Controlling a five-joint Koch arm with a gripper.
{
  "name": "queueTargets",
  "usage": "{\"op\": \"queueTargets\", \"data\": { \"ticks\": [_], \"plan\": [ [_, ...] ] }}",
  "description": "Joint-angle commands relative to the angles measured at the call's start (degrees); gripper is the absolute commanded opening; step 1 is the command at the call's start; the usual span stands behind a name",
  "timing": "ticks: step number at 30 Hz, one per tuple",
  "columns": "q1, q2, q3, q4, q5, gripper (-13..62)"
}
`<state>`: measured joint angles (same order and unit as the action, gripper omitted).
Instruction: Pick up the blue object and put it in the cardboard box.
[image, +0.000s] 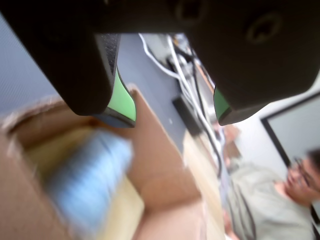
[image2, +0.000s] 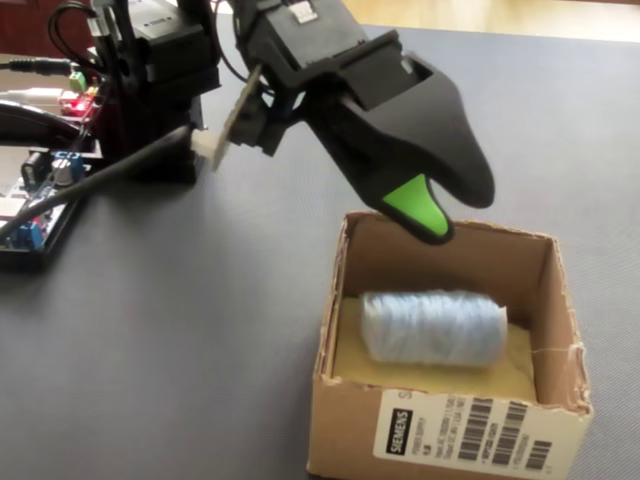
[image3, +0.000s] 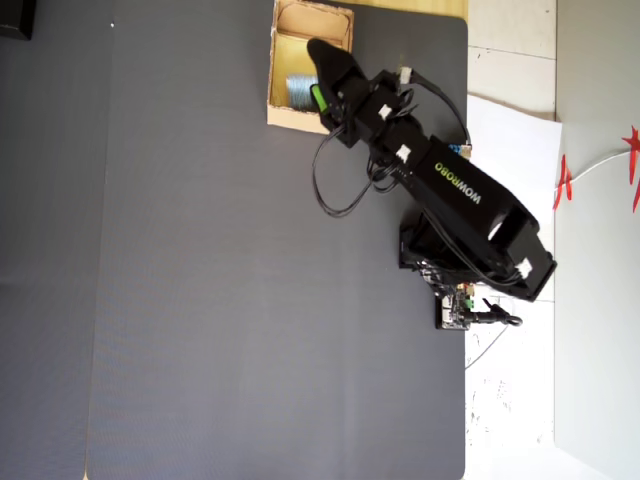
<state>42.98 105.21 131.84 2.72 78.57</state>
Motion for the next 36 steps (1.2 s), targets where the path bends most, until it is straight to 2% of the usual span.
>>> {"op": "queueTargets", "data": {
  "ticks": [1, 24, 36],
  "plan": [
    [-0.4, 1.6, -4.9, -1.1, 1.6, 30.9],
    [-30.4, 22.9, 14.1, -1.8, 2.6, 34.1],
    [-36.3, 30.1, 26.4, -2.4, 2.4, 34.1]
  ]
}}
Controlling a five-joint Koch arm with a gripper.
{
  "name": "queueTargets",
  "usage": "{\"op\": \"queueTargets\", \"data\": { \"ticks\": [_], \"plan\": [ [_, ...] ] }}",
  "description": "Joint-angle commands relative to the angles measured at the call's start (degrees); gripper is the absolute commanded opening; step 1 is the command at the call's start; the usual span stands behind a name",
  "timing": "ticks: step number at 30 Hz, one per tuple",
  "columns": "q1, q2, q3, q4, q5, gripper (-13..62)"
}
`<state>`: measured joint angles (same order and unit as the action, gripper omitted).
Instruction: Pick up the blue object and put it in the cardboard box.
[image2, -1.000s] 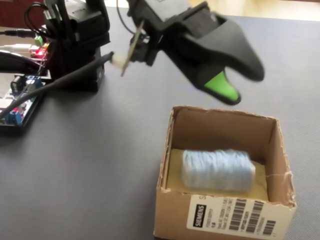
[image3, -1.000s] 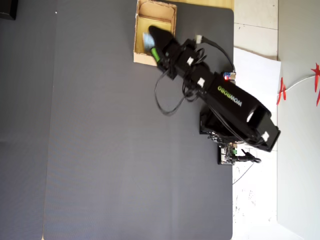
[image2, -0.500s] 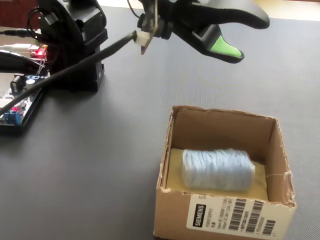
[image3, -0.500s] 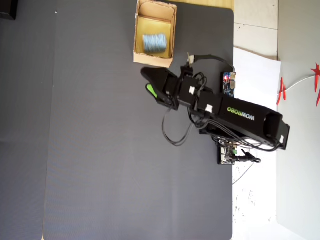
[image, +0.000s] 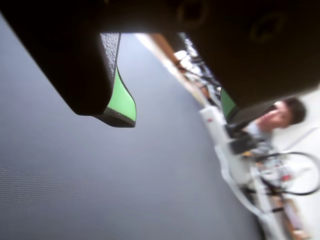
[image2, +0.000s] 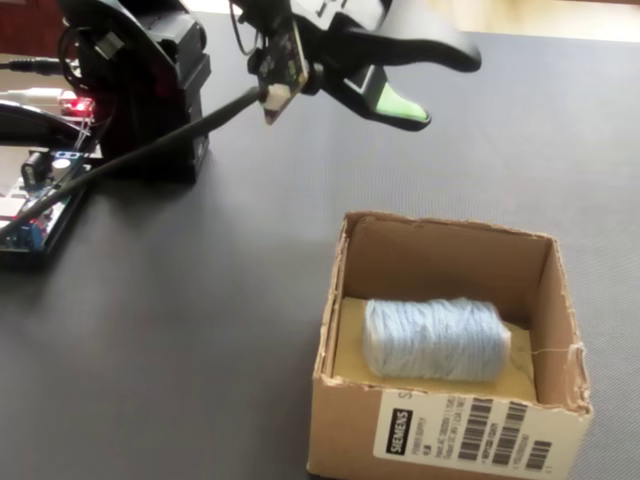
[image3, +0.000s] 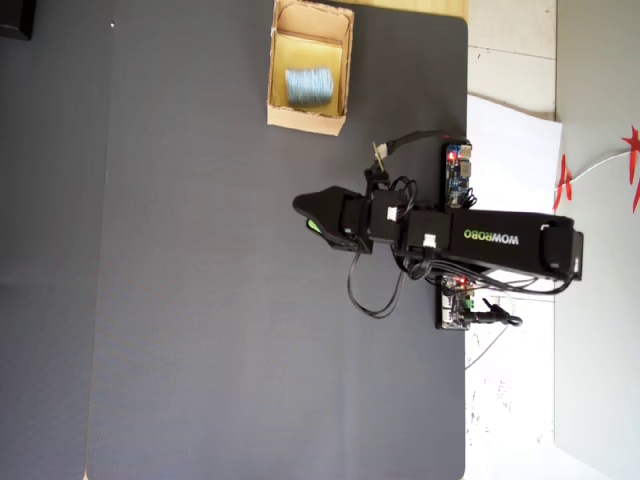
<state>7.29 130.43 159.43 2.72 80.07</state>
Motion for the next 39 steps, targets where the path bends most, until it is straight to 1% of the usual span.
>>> {"op": "queueTargets", "data": {
  "ticks": [1, 8, 13, 16, 22, 25, 39],
  "plan": [
    [-1.1, 5.2, 0.0, -2.5, 0.9, 34.1],
    [-2.5, 5.3, 7.7, -3.0, 0.9, 34.1],
    [-2.5, 5.3, 15.8, -10.8, 1.3, 34.1],
    [-2.5, 5.3, 18.5, -11.9, 1.3, 34.1],
    [-2.2, 5.3, 19.2, -10.0, 2.7, 34.1],
    [-2.2, 5.3, 19.2, -1.3, 2.8, 34.1],
    [-0.4, 5.2, 19.2, 0.1, 2.5, 34.1]
  ]
}}
